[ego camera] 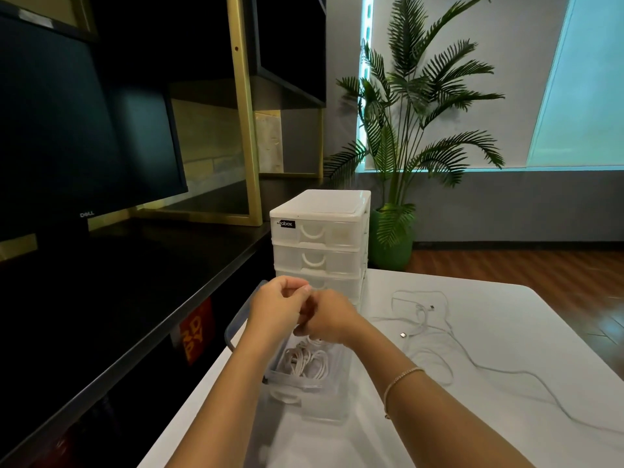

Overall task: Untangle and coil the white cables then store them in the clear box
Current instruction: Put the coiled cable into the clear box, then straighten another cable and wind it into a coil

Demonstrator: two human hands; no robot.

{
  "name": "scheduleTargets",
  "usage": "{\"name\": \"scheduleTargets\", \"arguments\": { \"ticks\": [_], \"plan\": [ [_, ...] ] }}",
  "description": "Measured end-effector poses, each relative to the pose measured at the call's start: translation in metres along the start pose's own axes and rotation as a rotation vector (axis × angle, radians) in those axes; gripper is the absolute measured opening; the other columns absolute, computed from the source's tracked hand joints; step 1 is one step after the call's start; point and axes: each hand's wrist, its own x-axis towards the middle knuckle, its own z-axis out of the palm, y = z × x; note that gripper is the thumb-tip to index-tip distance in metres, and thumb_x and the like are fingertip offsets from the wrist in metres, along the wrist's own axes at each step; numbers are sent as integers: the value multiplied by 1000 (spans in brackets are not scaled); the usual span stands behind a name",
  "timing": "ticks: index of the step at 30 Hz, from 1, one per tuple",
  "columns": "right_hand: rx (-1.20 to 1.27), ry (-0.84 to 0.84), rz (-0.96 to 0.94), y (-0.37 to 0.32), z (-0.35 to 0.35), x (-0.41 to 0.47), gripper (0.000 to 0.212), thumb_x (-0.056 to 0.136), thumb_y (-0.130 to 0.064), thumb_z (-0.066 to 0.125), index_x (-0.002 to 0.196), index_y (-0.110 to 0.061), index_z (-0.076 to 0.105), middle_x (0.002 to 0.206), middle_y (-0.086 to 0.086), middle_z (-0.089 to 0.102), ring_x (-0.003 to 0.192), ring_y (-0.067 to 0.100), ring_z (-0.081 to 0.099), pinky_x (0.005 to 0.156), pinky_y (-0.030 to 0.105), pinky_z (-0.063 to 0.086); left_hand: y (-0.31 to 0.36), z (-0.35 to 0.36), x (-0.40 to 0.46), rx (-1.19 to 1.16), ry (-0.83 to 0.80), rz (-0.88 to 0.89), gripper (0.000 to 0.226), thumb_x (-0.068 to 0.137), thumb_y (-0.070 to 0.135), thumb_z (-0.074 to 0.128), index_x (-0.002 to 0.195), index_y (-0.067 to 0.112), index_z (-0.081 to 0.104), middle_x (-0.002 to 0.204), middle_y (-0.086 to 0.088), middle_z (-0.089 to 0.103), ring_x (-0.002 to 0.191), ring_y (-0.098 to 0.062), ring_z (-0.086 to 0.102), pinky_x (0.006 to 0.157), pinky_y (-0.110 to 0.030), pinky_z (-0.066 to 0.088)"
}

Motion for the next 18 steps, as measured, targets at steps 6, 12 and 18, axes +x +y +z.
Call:
{"name": "scheduleTargets", "arguments": {
  "ticks": [6,12,18],
  "plan": [
    [156,220,119,27,-46,-38,19,76,-15,74,68,-23,58,81,1,66,81,18,64,82,35,56,20,35,-6,-74,-64,19,11,90,10,59,83,19,62,87,-6,64,86,-24,64,74,-38,57],
    [148,377,305,84,-107,-103,11,78,-22,72,76,-19,62,83,3,67,75,18,64,73,32,58,44,95,-33,20,-158,65,10,91,19,58,99,13,62,94,-3,65,87,-19,63,79,-33,57],
    [-42,427,575,145,-116,-153,29,80,-24,71,106,-16,61,113,4,63,86,16,55,75,23,44,20,134,-41,538,-293,142,24,91,15,55,115,16,59,117,-3,60,104,-17,55,82,-22,44]
  ]
}}
